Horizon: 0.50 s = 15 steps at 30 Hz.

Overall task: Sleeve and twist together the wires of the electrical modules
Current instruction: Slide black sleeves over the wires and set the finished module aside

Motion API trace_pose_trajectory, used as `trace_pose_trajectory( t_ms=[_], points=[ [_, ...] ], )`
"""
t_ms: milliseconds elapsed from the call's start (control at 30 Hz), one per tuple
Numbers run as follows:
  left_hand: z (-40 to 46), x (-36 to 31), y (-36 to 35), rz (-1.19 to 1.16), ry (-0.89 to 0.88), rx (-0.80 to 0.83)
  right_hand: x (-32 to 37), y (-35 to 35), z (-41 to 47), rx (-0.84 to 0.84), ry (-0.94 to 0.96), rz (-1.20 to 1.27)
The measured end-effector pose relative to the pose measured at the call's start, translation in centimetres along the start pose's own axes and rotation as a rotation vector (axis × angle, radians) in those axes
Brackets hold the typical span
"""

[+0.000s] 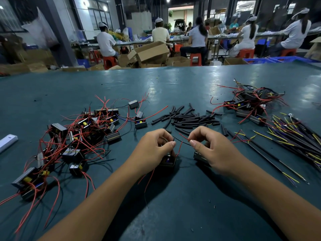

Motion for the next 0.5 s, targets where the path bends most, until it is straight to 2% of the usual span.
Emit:
trace_pose_trajectory(
  t_ms=[200, 500],
  points=[
    [0.15, 0.24, 0.01, -0.063, 0.079, 0.003, -0.47, 0.11, 0.18, 0.097, -0.013, 0.094],
    [0.05, 0.51, -0.24, -0.246, 0.203, -0.029, -0.24, -0.05, 0.14, 0.086, 0.064, 0.073]
  ],
)
Point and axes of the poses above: each hand's wrist, its own z-axis towards the middle knuckle, its own y-axis out of the back of the hand, x = y × z, the point moved 3 cm from there along z, towards the middle knuckle, and after that the axes turned 5 degrees about -x, right-handed, at the moved point
